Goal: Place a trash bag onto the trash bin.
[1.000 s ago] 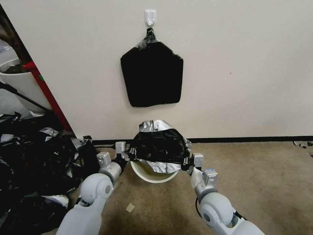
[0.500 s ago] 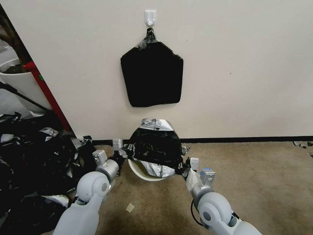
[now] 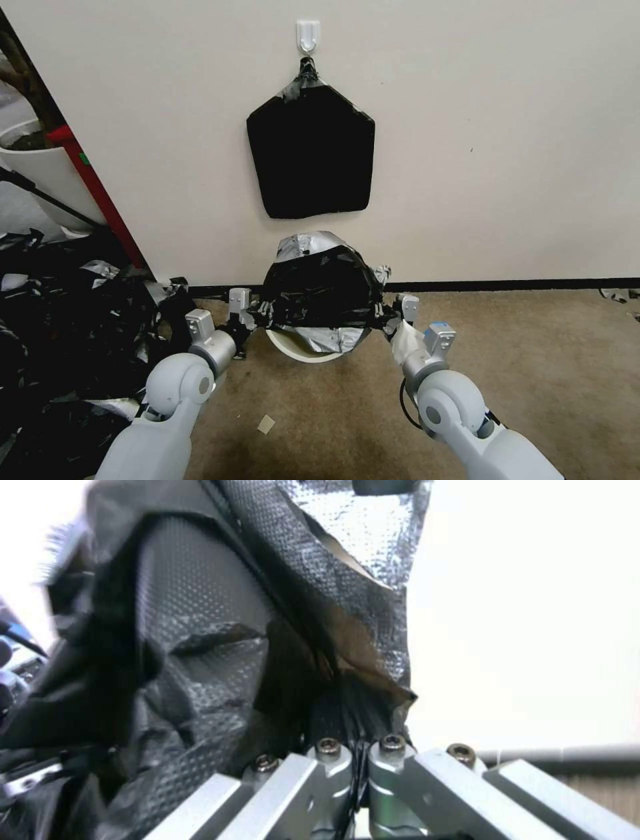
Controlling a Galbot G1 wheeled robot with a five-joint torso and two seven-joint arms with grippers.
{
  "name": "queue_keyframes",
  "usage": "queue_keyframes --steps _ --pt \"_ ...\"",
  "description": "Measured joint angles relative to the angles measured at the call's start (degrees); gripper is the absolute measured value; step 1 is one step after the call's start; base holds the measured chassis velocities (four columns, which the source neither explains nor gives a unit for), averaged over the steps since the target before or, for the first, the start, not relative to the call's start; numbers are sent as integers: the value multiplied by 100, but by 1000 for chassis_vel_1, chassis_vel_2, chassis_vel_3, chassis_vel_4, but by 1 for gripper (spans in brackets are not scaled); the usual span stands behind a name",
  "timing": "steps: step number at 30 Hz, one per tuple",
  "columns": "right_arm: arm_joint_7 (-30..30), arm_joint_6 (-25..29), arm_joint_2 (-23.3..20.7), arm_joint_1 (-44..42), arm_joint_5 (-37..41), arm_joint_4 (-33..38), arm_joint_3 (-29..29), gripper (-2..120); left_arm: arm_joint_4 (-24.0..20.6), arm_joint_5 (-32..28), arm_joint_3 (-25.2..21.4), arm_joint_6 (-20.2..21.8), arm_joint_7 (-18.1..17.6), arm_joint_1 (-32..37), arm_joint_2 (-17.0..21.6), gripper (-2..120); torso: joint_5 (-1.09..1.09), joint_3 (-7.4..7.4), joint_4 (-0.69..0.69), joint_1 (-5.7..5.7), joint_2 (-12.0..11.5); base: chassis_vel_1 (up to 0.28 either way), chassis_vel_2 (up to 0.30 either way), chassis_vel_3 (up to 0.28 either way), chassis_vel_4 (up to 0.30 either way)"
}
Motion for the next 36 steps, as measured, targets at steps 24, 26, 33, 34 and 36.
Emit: queue_keyframes --steps 24,26,33,34,36 --pt "-138 702 78 -348 -2635 180 -96 0 215 1106 361 -274 -346 27 -80 0 0 0 0 -1 0 0 0 0 0" --pt "-113 713 88 -378 -2686 182 -105 0 215 1093 362 -257 -374 22 -86 0 0 0 1 0 0 0 0 0 0" --pt "77 943 119 -917 -3470 464 -246 0 142 938 425 65 -850 -29 -158 0 -1 0 0 0 0 0 0 0 0" --pt "77 943 119 -917 -3470 464 -246 0 142 938 425 65 -850 -29 -158 0 -1 0 0 0 0 0 0 0 0" --pt "36 1105 88 -1070 -3790 622 -289 0 48 818 461 282 -1116 -39 -166 0 -1 0 0 0 0 0 0 0 0"
